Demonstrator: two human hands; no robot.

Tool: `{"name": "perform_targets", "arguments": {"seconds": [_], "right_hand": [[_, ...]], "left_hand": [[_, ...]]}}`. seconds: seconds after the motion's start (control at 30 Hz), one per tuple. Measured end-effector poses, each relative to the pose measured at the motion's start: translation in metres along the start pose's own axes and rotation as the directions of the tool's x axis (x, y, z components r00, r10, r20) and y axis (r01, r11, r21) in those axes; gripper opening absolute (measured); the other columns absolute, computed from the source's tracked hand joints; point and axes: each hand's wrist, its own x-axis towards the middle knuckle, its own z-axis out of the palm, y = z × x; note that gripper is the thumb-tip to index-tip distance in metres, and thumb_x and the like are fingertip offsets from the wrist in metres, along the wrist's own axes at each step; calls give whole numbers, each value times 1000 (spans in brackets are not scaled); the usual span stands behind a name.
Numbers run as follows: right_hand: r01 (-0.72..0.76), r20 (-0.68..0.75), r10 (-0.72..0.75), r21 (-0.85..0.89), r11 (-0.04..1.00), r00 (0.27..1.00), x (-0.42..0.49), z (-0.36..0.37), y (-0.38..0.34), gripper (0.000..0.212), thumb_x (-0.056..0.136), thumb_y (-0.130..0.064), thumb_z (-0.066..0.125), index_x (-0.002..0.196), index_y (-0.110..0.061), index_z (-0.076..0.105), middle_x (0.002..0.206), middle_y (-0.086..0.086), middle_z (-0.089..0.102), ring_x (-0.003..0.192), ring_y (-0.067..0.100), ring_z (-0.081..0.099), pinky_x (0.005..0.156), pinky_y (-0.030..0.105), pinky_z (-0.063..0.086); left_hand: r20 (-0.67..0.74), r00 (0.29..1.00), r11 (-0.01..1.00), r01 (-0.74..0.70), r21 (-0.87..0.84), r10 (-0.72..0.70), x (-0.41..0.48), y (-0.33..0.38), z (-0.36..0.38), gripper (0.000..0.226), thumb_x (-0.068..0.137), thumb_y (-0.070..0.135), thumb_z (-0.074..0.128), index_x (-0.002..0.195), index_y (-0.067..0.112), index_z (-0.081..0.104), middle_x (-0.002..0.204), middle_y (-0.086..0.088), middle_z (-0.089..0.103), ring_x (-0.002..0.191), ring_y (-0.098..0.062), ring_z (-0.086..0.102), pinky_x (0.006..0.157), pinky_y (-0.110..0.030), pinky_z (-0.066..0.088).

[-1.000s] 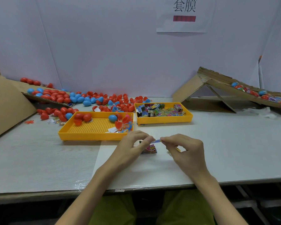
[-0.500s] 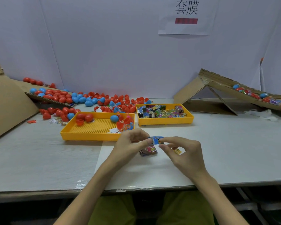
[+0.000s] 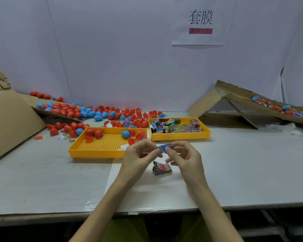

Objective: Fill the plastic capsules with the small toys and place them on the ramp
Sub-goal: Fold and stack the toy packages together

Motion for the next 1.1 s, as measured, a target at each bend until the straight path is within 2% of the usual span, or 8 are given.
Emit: {"name": "perform_targets", "arguments": {"seconds": [0.17, 0.27, 0.4, 0.5, 0.6, 0.97, 1.03, 1.1], "right_hand": [[34, 36, -31, -99, 994, 999, -9, 4, 4, 8, 90, -23, 71, 90, -16, 73, 82, -2, 75, 69, 16, 70, 60, 21, 53], [83, 34, -80, -101, 991, 996, -13, 2, 5, 11, 94, -20, 66, 86, -17, 73, 76, -3, 73, 65, 13, 68, 60, 18, 51], [79, 27, -77, -54, 995, 997, -15, 0, 4, 17, 96, -15, 63, 83, -17, 73, 68, -1, 70, 60, 6, 65, 57, 13, 48], [62, 42, -61, -30, 998, 997, -16, 0, 4, 20, 98, -15, 60, 82, -17, 73, 69, -2, 70, 62, 6, 65, 57, 14, 49], [45, 46, -44, -27, 999, 998, -16, 0, 4, 21, 98, -16, 59, 81, -17, 72, 68, -3, 68, 62, 6, 65, 57, 14, 49], [70, 62, -66, -70, 995, 996, -17, 1, 4, 13, 93, -15, 67, 81, -12, 71, 69, -1, 69, 63, 10, 67, 57, 17, 49], [77, 49, -72, -112, 991, 996, -17, 0, 4, 8, 90, -14, 72, 82, -18, 72, 71, -2, 70, 66, 16, 69, 57, 23, 52], [97, 15, -96, -153, 983, 995, -18, 0, 5, 18, 86, -8, 75, 82, -25, 71, 69, -9, 69, 62, 12, 66, 55, 18, 49]], "left_hand": [[38, 998, 986, 60, -153, -55, 0, 2, -1, 18, 81, 20, 75, 89, 4, 69, 83, -10, 77, 80, -23, 76, 72, -23, 57], [98, 991, 980, 110, -163, -95, -1, 3, 0, 11, 80, 16, 77, 88, 12, 71, 82, -12, 77, 80, -23, 76, 71, -23, 57], [182, 978, 967, 145, -210, -107, -3, 6, 1, 18, 75, 20, 80, 92, 23, 74, 80, -14, 76, 76, -25, 75, 70, -28, 58], [193, 977, 977, 126, -174, -92, -3, 6, 0, 15, 88, 17, 74, 103, 17, 72, 82, -13, 77, 81, -25, 75, 74, -27, 58], [133, 986, 982, 118, -149, -98, -2, 5, -1, 13, 92, 24, 64, 100, 17, 72, 80, -11, 76, 80, -23, 74, 79, -30, 58], [132, 989, 996, 70, -50, -63, -2, 4, 0, 17, 92, 21, 65, 86, 29, 79, 73, 4, 71, 64, -5, 62, 57, -18, 48], [130, 990, 997, 66, -42, -60, -2, 5, 0, 16, 89, 24, 65, 85, 30, 79, 77, 4, 71, 65, -6, 60, 56, -19, 48], [125, 990, 997, 67, -30, -62, -2, 5, 0, 13, 87, 26, 67, 85, 29, 78, 80, 3, 72, 66, -8, 60, 57, -20, 48]]}}
